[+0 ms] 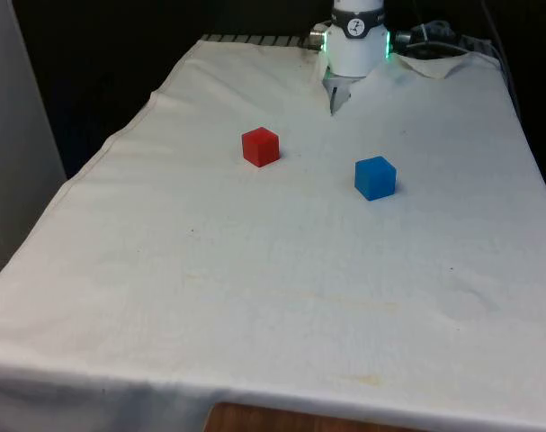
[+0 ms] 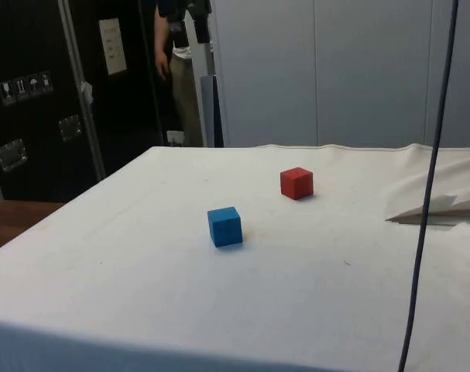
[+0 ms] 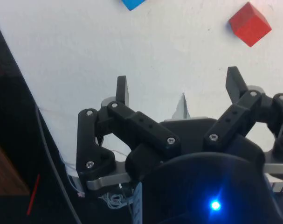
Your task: Stack the two cubes.
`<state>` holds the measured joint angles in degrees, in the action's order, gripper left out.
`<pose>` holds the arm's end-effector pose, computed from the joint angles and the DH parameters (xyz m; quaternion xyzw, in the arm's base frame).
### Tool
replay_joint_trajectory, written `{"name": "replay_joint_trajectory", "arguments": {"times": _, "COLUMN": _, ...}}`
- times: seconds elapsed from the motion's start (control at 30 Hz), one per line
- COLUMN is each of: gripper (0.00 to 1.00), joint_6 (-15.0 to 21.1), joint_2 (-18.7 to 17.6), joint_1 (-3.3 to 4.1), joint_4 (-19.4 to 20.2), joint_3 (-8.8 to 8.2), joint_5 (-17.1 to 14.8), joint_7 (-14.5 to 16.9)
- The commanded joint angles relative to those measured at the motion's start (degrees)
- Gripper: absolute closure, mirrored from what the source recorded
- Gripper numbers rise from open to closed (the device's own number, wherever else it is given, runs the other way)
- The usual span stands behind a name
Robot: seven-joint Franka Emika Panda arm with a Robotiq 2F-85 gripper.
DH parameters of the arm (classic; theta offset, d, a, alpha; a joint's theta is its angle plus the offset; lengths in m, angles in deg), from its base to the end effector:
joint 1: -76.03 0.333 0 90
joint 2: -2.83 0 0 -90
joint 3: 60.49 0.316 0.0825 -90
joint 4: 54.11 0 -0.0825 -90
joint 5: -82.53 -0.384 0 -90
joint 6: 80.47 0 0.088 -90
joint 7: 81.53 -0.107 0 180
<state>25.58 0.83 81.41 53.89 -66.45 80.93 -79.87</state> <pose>0.5629 -0.0029 0.4794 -0.9993 -0.0051 0.0341 0.0121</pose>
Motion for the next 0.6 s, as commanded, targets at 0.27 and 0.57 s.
{"name": "replay_joint_trajectory", "arguments": {"times": 0.27, "gripper": 0.00, "joint_6": 0.7, "joint_2": 3.5, "joint_1": -0.23, "joint_4": 3.9, "joint_3": -0.92, "joint_5": 0.2, "joint_7": 1.2}}
{"name": "replay_joint_trajectory", "arguments": {"times": 0.57, "gripper": 0.00, "joint_6": 0.7, "joint_2": 6.4, "joint_1": -0.46, "joint_4": 7.2, "joint_3": -1.89, "joint_5": 0.3, "joint_7": 2.2}}
